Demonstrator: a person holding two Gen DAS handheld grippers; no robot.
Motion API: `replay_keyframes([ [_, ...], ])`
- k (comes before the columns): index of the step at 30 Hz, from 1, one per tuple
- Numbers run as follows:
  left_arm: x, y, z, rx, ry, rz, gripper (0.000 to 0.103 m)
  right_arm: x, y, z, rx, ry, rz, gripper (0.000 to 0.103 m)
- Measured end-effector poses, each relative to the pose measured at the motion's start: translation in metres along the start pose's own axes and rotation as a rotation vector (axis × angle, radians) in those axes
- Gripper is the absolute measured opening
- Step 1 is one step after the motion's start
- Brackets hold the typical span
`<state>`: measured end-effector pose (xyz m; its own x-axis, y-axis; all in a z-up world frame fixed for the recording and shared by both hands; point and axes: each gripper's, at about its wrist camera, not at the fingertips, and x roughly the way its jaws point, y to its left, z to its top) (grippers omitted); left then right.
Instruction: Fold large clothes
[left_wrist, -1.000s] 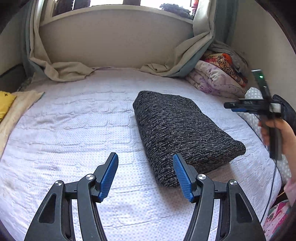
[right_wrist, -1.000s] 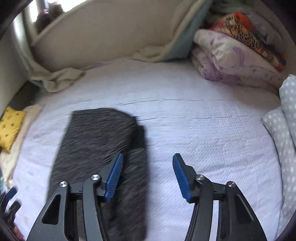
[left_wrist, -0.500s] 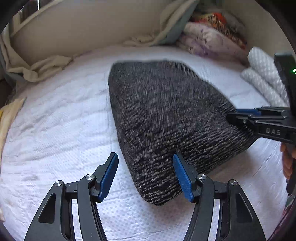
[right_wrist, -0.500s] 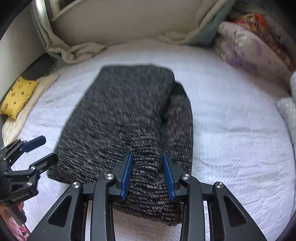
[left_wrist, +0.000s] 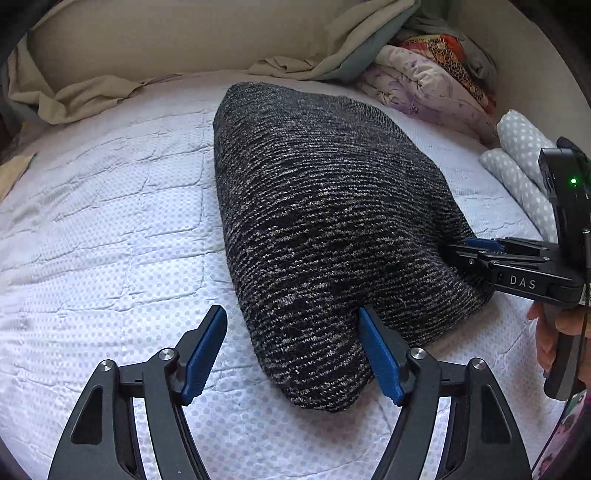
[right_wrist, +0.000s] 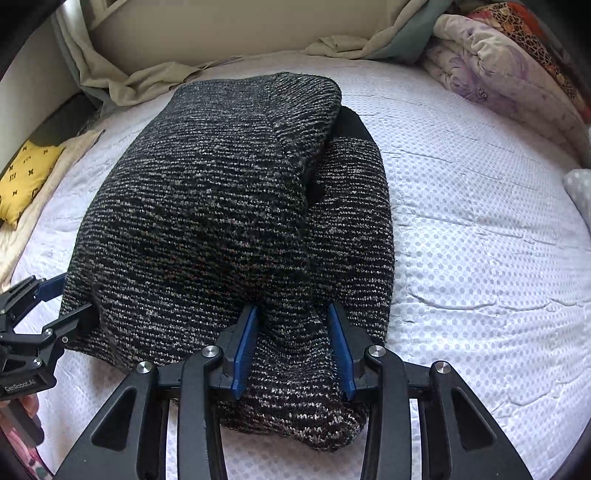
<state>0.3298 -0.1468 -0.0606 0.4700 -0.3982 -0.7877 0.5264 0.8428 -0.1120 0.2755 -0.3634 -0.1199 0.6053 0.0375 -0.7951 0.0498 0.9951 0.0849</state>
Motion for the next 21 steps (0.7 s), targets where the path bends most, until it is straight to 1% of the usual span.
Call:
replay_keyframes([
  [2,-0.01,0.006,-0.005,-0.015,-0.038,-0.027,0.078,-0.005,-0.005,0.003,0.027,0.004,0.038,0.041],
  [4,-0.024,0.012,-0.011,-0.022,-0.067,-0.032,0.078,-0.014,-0.007,0.005,0.05,0.003,0.051,0.045],
  [5,-0.031,0.017,-0.013,-0.028,-0.082,-0.029,0.078,-0.027,-0.008,0.008,0.053,-0.026,0.031,0.05],
  [6,-0.036,0.02,-0.012,-0.036,-0.09,-0.023,0.078,-0.036,-0.005,0.011,0.043,-0.057,0.0,0.051],
  [8,-0.045,0.029,-0.006,-0.072,-0.102,-0.031,0.076,-0.06,0.006,0.019,0.017,-0.14,-0.053,0.051],
  [10,-0.047,0.032,-0.001,-0.081,-0.096,-0.033,0.076,-0.074,0.018,0.031,0.027,-0.189,-0.039,0.051],
  [11,-0.046,0.034,0.001,-0.085,-0.094,-0.025,0.076,-0.078,0.025,0.039,0.029,-0.194,-0.031,0.051],
  [14,-0.038,0.036,0.0,-0.095,-0.078,-0.016,0.076,-0.074,0.051,0.069,0.011,-0.171,-0.013,0.051],
  [16,-0.033,0.036,-0.002,-0.104,-0.063,-0.017,0.076,-0.062,0.078,0.089,-0.04,-0.142,0.001,0.046],
  [17,-0.031,0.035,-0.002,-0.108,-0.061,-0.019,0.076,-0.051,0.094,0.1,-0.061,-0.126,0.002,0.04],
  [18,-0.031,0.034,-0.001,-0.108,-0.062,-0.02,0.076,-0.044,0.101,0.107,-0.065,-0.113,0.003,0.033],
  [20,-0.032,0.03,0.0,-0.1,-0.068,-0.021,0.076,-0.028,0.114,0.12,-0.055,-0.087,0.014,0.026],
  [21,-0.033,0.028,0.0,-0.092,-0.071,-0.022,0.076,-0.021,0.119,0.125,-0.056,-0.082,0.008,0.025],
])
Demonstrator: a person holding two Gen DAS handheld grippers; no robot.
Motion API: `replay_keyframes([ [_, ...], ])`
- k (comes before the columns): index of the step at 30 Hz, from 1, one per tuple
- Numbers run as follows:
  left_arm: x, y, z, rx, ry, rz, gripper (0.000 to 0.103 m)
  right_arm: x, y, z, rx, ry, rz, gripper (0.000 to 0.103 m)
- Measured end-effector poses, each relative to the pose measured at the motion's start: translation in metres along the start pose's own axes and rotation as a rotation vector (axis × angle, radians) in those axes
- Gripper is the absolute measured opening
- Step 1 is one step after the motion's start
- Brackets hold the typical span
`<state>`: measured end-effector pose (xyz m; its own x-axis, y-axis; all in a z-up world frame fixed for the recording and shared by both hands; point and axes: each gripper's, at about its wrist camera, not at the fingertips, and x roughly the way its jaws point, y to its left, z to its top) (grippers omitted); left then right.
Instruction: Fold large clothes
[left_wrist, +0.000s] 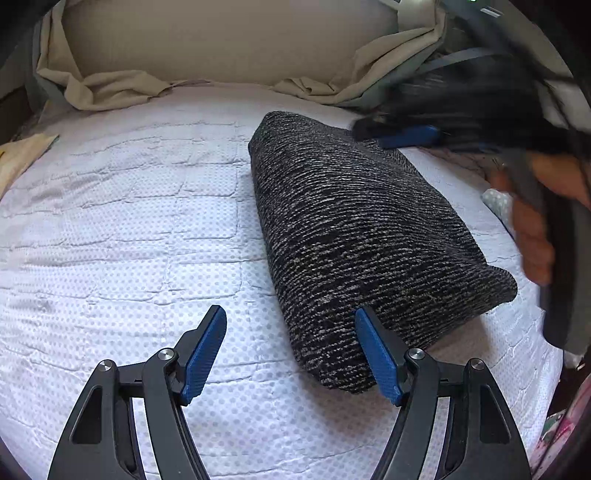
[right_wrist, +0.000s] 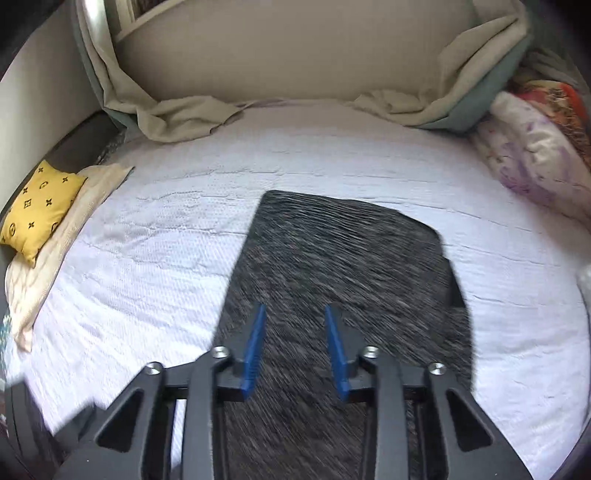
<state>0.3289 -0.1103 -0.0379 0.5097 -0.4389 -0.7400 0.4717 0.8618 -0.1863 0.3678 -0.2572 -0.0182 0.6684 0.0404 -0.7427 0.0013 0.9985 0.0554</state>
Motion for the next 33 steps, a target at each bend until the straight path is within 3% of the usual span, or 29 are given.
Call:
replay_keyframes([
  [7,0.01,-0.019,-0.005,0.044,0.012,-0.014,0.076,0.055,0.014,0.019,-0.012,0.067,-0.104,0.025],
  [13,0.019,-0.025,-0.011,0.031,0.029,-0.018,0.078,0.075,0.011,0.016,-0.029,0.083,-0.113,0.025],
  [26,0.025,-0.014,-0.009,0.01,0.043,-0.031,0.079,0.091,-0.007,-0.003,0.003,-0.002,-0.055,0.025],
  [31,0.029,-0.014,-0.01,0.02,0.044,-0.021,0.079,0.082,-0.01,0.005,0.025,0.017,-0.026,0.025],
  [33,0.029,-0.017,-0.01,0.022,0.043,-0.017,0.079,0.065,-0.013,0.006,0.069,0.012,0.027,0.034],
])
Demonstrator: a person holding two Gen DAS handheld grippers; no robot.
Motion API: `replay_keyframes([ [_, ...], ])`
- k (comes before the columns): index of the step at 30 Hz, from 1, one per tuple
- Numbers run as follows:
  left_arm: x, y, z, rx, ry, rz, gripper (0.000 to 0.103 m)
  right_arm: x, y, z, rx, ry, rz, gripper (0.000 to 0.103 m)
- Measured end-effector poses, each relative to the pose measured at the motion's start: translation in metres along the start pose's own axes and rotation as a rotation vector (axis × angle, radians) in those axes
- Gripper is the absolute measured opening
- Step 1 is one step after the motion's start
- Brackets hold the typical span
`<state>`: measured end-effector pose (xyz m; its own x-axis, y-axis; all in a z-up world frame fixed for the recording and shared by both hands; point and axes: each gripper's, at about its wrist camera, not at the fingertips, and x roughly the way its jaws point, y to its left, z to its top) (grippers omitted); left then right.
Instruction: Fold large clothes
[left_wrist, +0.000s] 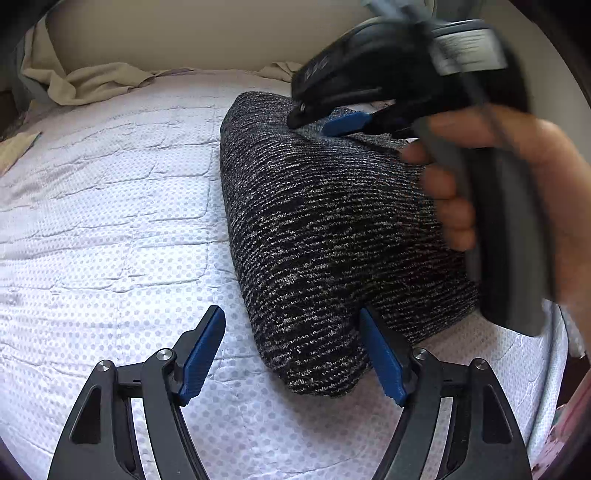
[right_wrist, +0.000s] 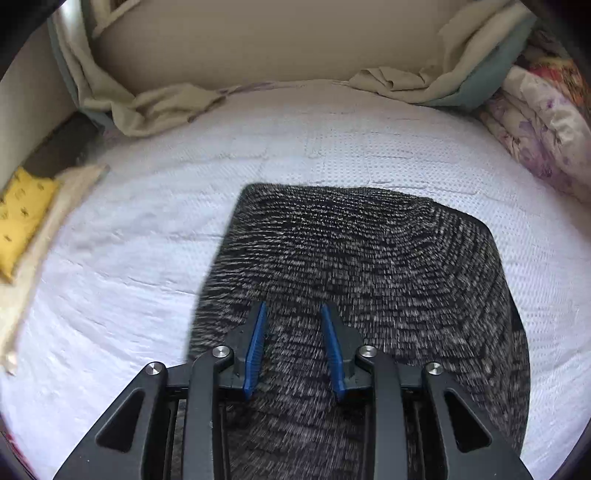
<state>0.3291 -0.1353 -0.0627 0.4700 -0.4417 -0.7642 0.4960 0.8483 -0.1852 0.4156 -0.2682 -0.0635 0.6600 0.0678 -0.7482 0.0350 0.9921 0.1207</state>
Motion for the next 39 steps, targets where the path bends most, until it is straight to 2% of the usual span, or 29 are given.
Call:
replay_keyframes([
  [1,0.0,0.0,0.0,-0.002,0.001,0.001,0.079,-0.008,-0.001,-0.002,0.012,-0.006,0.019,0.037],
  [3,0.0,-0.002,0.0,-0.004,0.002,0.003,0.079,-0.03,-0.006,-0.012,0.026,-0.037,0.022,0.05],
  [7,-0.003,-0.004,0.0,-0.013,0.004,0.006,0.079,-0.069,-0.021,-0.043,0.003,-0.067,0.012,0.051],
  [10,-0.01,-0.005,-0.001,-0.018,0.001,0.015,0.079,-0.094,-0.035,-0.069,0.029,-0.076,0.031,0.06],
  [12,-0.019,-0.005,-0.003,-0.028,0.0,0.027,0.082,-0.111,-0.043,-0.092,0.041,-0.08,0.039,0.067],
  [13,-0.023,-0.005,-0.005,-0.036,-0.002,0.036,0.087,-0.119,-0.044,-0.105,0.04,-0.079,0.038,0.07],
  [15,-0.035,-0.004,-0.011,-0.06,-0.009,0.068,0.089,-0.132,-0.043,-0.126,0.031,-0.085,0.039,0.085],
  [18,-0.053,-0.002,-0.017,-0.083,0.003,0.109,0.094,-0.152,-0.035,-0.158,-0.009,-0.109,0.006,0.099],
  [19,-0.059,-0.002,-0.02,-0.087,0.003,0.127,0.101,-0.158,-0.031,-0.17,-0.029,-0.113,-0.012,0.102],
  [21,-0.075,-0.003,-0.029,-0.084,-0.032,0.152,0.103,-0.163,-0.028,-0.186,-0.055,-0.11,-0.029,0.103],
  [25,-0.095,-0.01,-0.048,-0.05,-0.063,0.183,0.103,-0.167,-0.029,-0.211,-0.049,-0.081,0.0,0.103],
  [28,-0.093,-0.013,-0.053,-0.04,-0.049,0.178,0.103,-0.166,-0.041,-0.213,-0.009,-0.07,-0.007,0.103],
  [31,-0.094,-0.006,-0.047,-0.064,-0.055,0.145,0.103,-0.175,-0.062,-0.201,0.074,-0.085,0.047,0.103],
  [35,-0.093,0.008,-0.015,-0.112,-0.083,0.079,0.103,-0.179,-0.101,-0.162,0.164,-0.115,0.089,0.103],
  [39,-0.077,0.024,0.028,-0.158,-0.072,-0.021,0.103,-0.158,-0.136,-0.125,0.25,-0.091,0.157,0.103],
])
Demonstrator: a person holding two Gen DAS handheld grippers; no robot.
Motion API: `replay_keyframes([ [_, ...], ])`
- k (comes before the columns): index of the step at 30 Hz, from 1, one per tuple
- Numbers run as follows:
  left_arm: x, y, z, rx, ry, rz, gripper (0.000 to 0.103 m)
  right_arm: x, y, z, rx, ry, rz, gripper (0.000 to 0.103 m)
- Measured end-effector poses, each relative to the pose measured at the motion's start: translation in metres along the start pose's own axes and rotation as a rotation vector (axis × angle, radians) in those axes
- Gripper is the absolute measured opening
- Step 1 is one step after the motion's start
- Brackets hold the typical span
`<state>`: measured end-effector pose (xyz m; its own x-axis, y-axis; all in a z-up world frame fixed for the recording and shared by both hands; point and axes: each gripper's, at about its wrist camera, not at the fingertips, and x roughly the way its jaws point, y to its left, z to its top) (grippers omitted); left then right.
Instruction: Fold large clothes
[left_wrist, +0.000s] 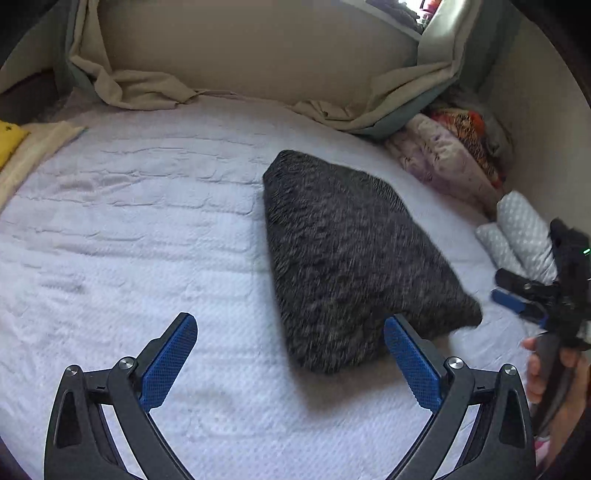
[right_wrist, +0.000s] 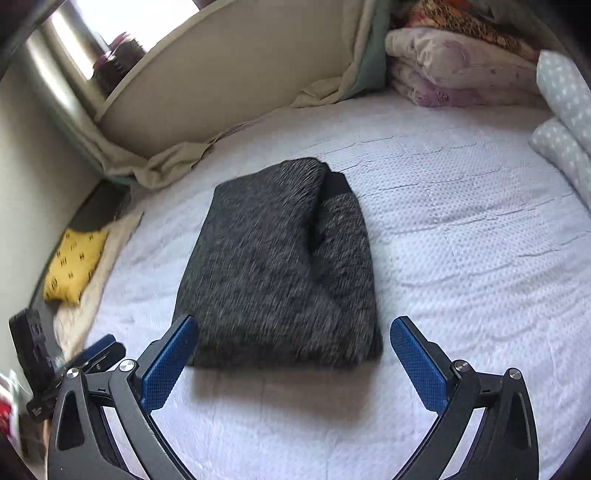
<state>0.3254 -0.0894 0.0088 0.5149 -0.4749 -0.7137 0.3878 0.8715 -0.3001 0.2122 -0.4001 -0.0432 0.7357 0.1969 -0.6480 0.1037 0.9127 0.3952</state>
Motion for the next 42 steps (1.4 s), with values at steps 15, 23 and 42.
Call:
replay_keyframes([
  [15,0.161,0.05,0.045,-0.221,0.325,-0.358,0.097,0.139,-0.09,0.05,0.352,0.287,0.276,0.102],
  [23,0.201,0.057,0.049,-0.3,0.375,-0.49,0.098,0.17,-0.071,0.063,0.262,0.342,0.402,0.086],
  [42,0.154,0.042,0.054,-0.163,0.202,-0.432,0.069,0.174,-0.001,0.071,0.139,0.304,0.411,0.056],
])
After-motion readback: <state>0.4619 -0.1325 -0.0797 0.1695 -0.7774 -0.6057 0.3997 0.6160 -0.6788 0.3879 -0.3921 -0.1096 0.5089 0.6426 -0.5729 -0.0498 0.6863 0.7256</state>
